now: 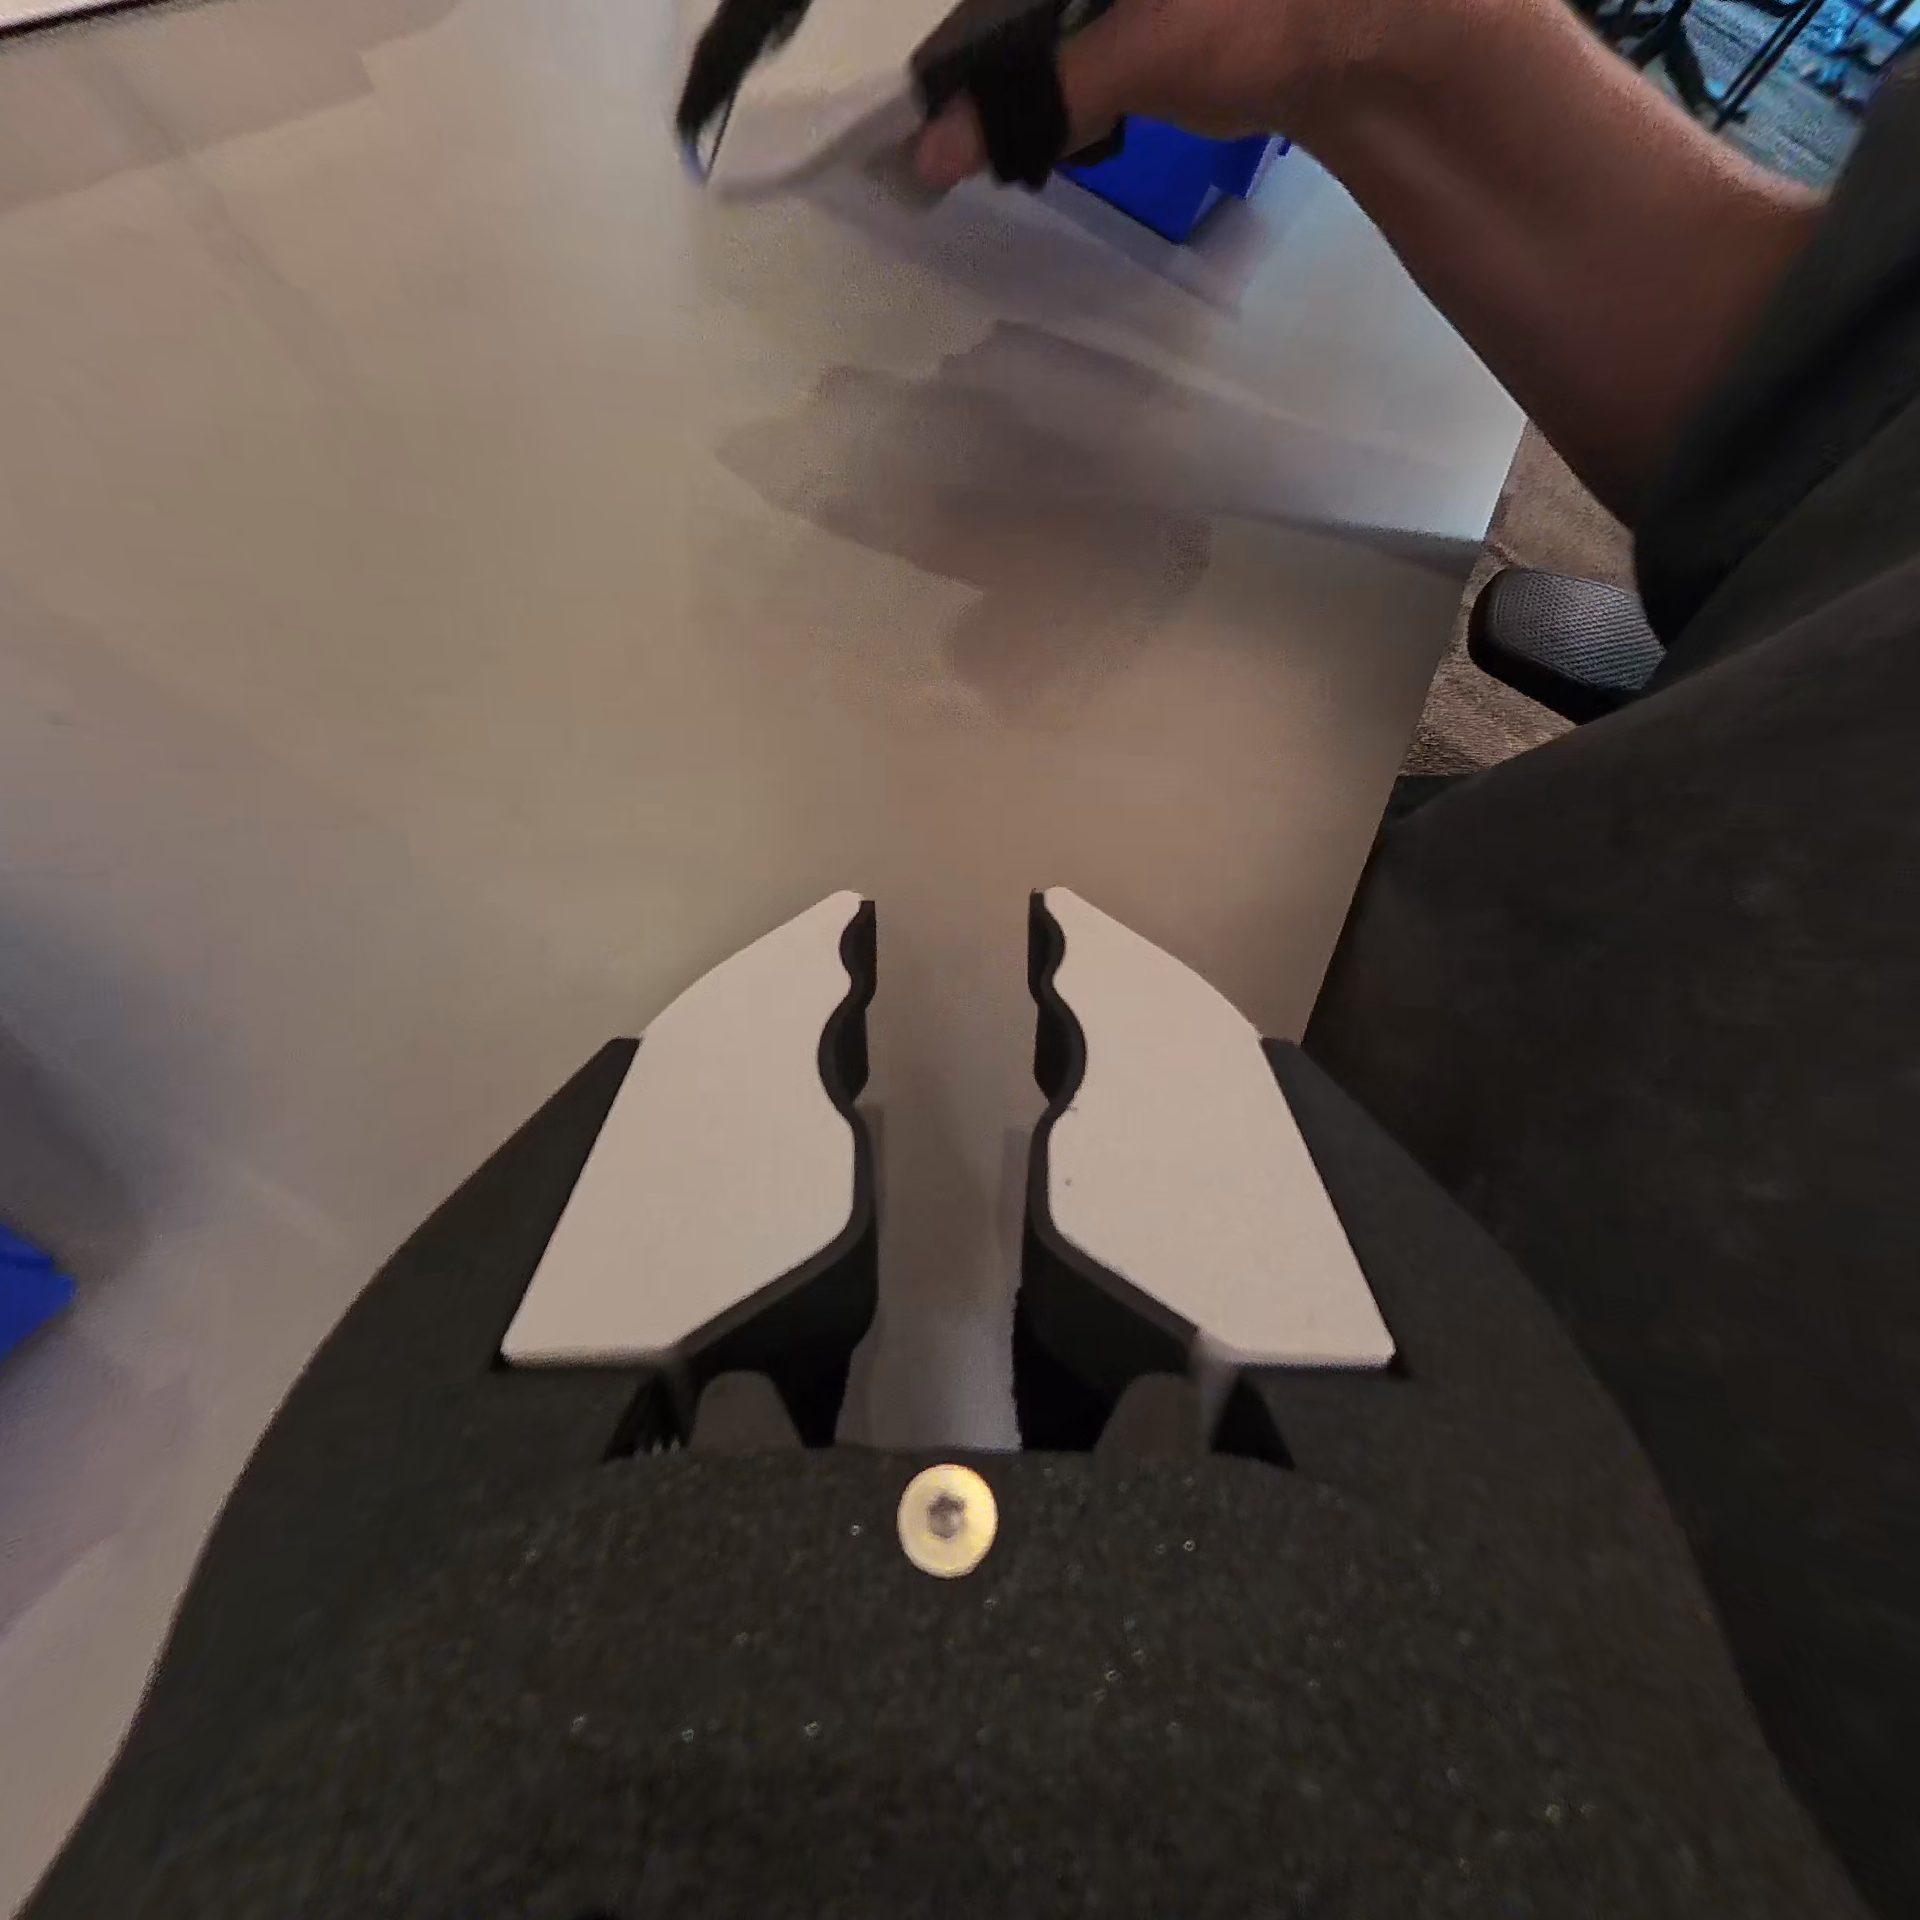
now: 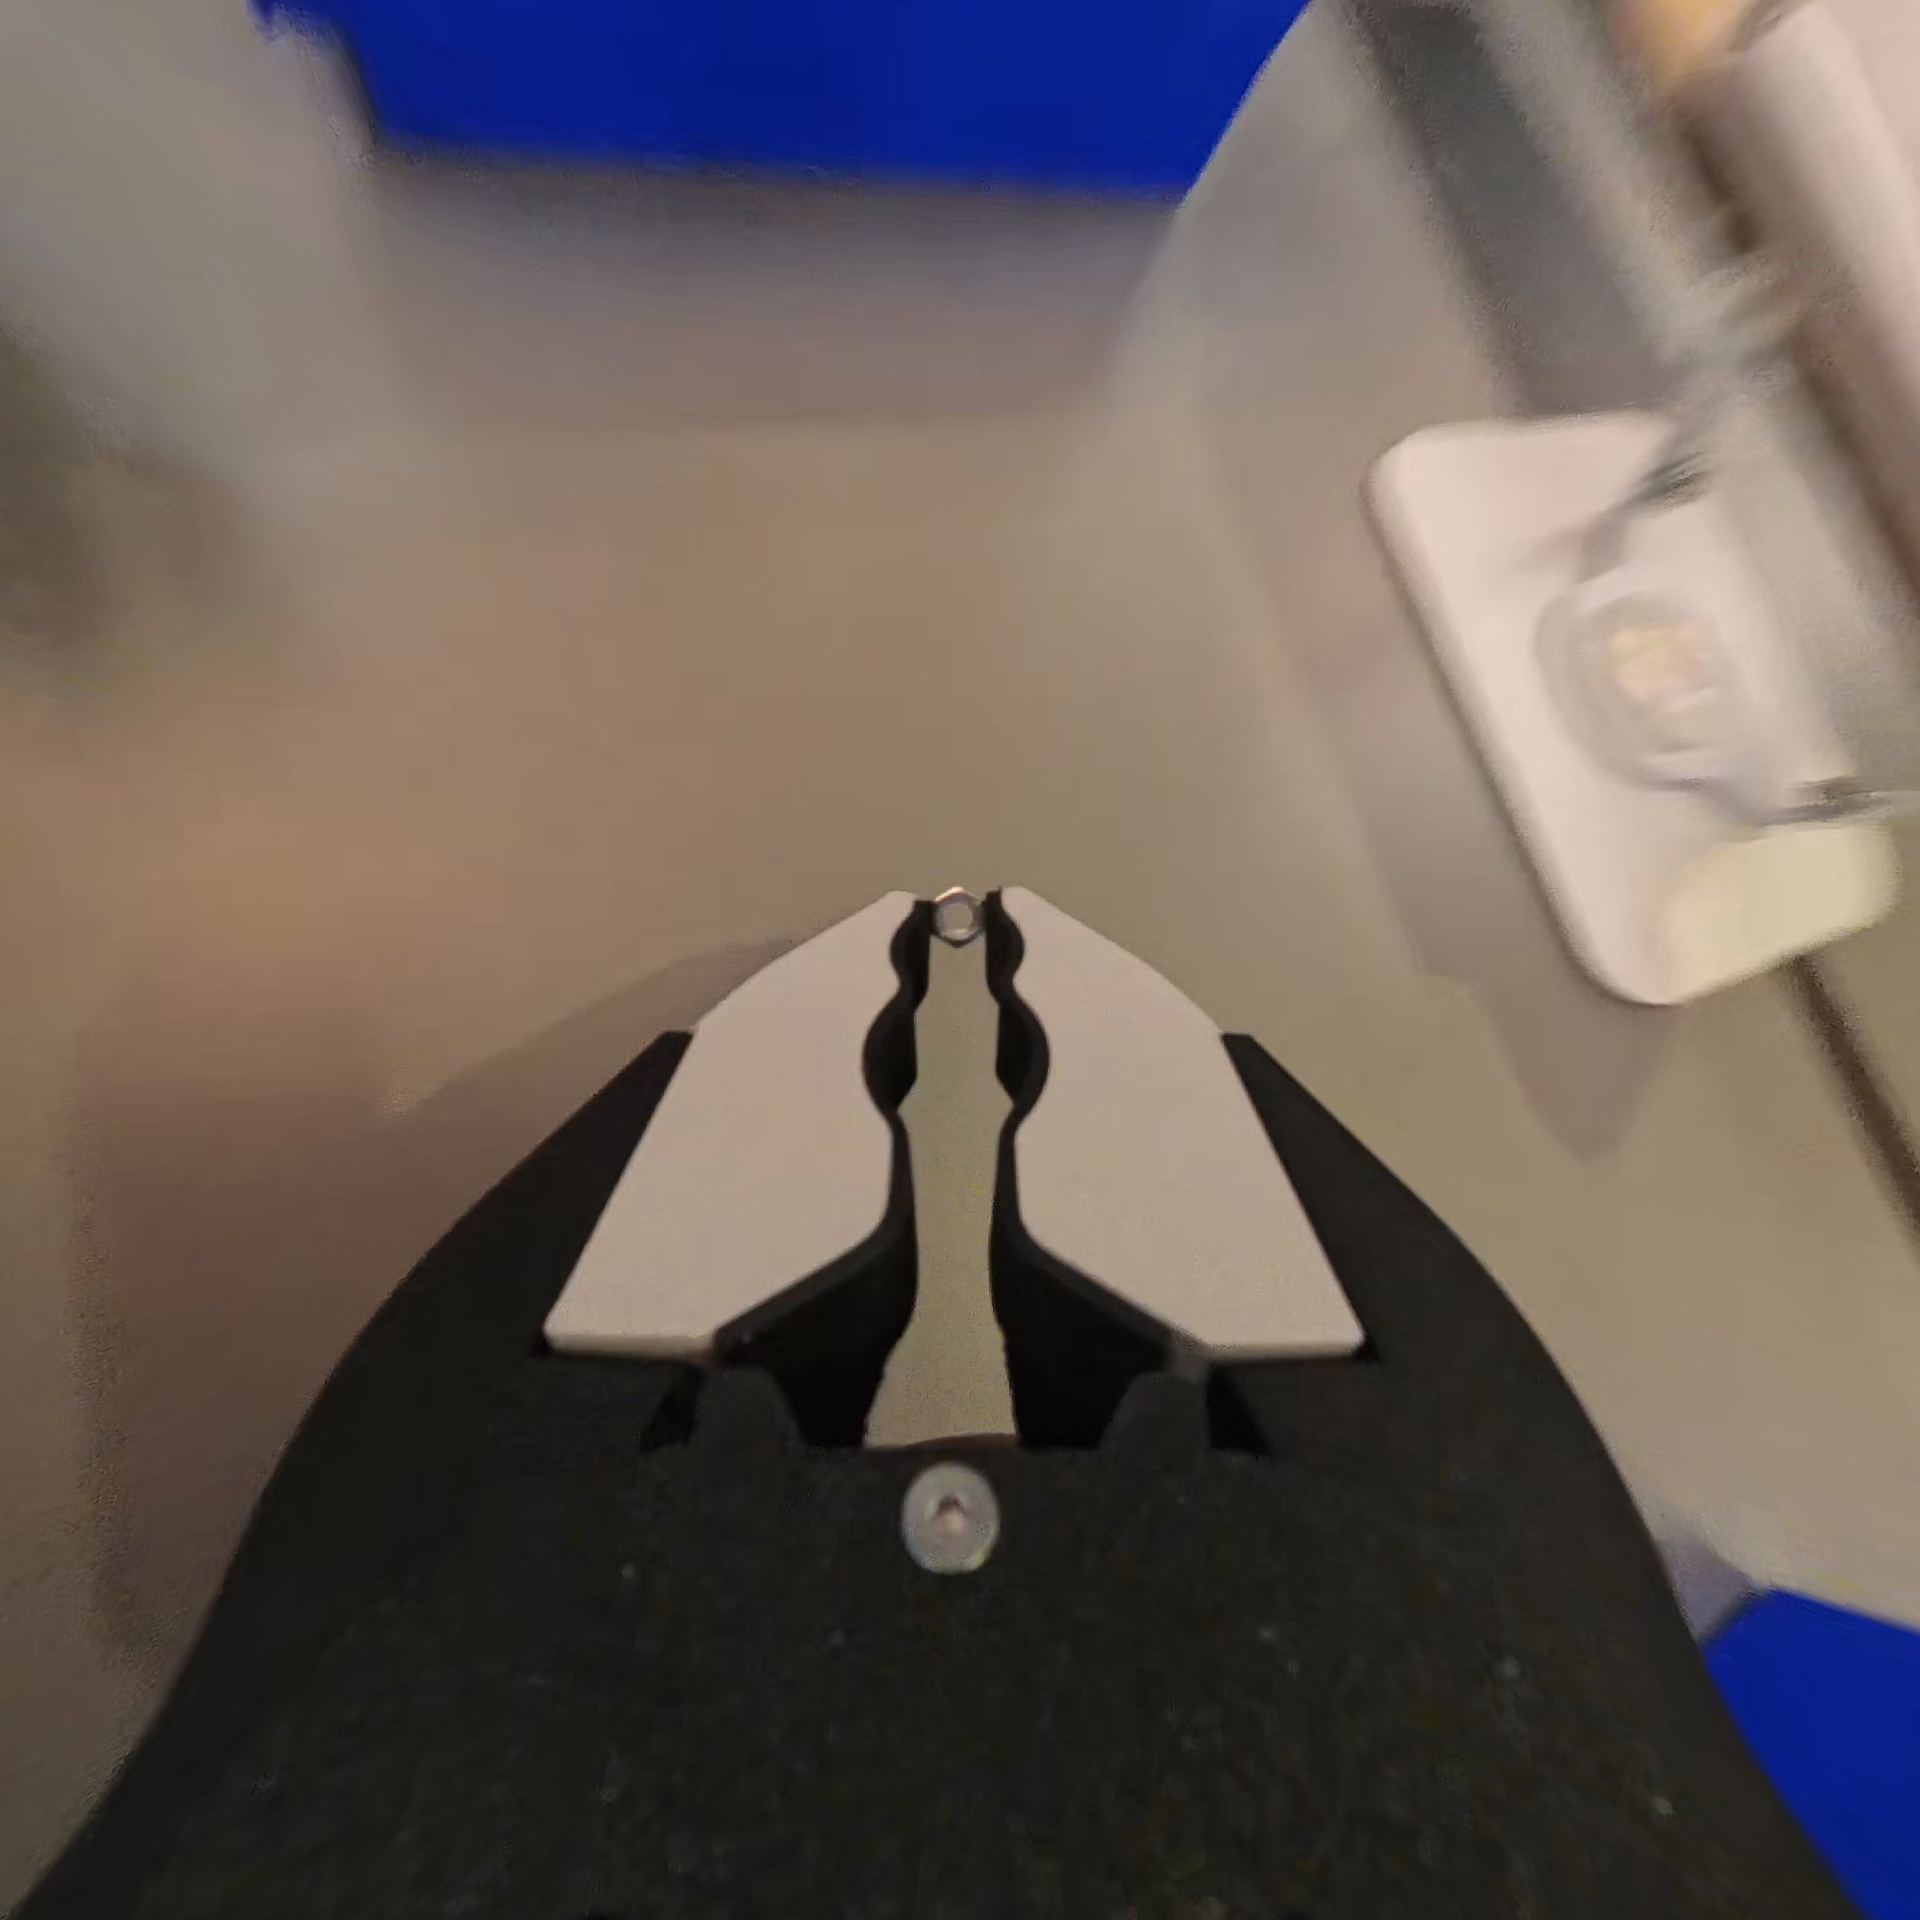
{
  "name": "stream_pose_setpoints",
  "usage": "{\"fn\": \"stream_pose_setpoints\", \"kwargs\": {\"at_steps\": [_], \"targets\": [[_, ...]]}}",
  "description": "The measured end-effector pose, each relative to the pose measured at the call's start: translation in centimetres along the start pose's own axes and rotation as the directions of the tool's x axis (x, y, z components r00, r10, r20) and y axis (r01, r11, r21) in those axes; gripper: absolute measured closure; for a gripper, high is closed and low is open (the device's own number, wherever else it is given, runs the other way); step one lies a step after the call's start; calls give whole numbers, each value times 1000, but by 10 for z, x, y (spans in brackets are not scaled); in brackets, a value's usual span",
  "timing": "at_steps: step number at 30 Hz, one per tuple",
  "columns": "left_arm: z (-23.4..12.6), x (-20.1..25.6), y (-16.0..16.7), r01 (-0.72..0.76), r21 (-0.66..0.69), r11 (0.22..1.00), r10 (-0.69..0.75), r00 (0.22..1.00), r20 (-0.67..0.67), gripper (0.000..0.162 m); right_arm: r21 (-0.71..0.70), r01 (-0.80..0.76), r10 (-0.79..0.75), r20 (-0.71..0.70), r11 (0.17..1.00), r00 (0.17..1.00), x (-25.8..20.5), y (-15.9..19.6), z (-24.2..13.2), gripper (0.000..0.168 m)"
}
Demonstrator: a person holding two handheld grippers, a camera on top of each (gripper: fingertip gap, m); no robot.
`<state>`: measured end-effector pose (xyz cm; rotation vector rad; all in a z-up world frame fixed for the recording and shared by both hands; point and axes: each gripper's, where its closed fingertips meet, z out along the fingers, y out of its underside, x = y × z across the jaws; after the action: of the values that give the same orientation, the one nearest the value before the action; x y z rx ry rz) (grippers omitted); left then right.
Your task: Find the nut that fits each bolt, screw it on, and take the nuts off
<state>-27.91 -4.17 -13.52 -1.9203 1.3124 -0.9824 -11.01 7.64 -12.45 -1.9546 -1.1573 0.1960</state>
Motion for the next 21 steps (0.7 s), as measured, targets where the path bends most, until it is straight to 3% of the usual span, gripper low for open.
{"fn": "stream_pose_setpoints", "kwargs": {"at_steps": [1, 4, 7, 12, 13, 17, 21], "targets": [[-2, -3, -1, -1, -2, 1000, 1, 1000, 10, 134, 83, -3, 7, -54, 997, 999, 3, -9, -14, 158], [-12, -12, -8, -1, -3, 1000, 1, 999, 37, 134, 320, -16, 71, -160, 947, 985, 0, -28, -54, 158], [-26, -24, -12, -13, -37, 999, 16, 997, 76, 134, 434, -58, 153, -187, 899, 970, -6, -27, -75, 158], [-83, -57, -6, -37, -192, 981, 73, 980, 186, 134, 457, -83, 182, -178, 885, 967, -18, -11, -77, 158], [-98, -73, -3, -37, -251, 967, 103, 961, 258, 134, 466, -95, 194, -168, 880, 967, -19, -9, -77, 158], [-152, -145, 9, 84, -464, 882, 166, 866, 472, 131, 477, -119, 209, -139, 871, 968, -25, -3, -77, 158], [-167, -206, 10, 149, -615, 774, 242, 828, 505, 129, 494, -131, 212, -112, 859, 971, -28, -4, -83, 158]]}}
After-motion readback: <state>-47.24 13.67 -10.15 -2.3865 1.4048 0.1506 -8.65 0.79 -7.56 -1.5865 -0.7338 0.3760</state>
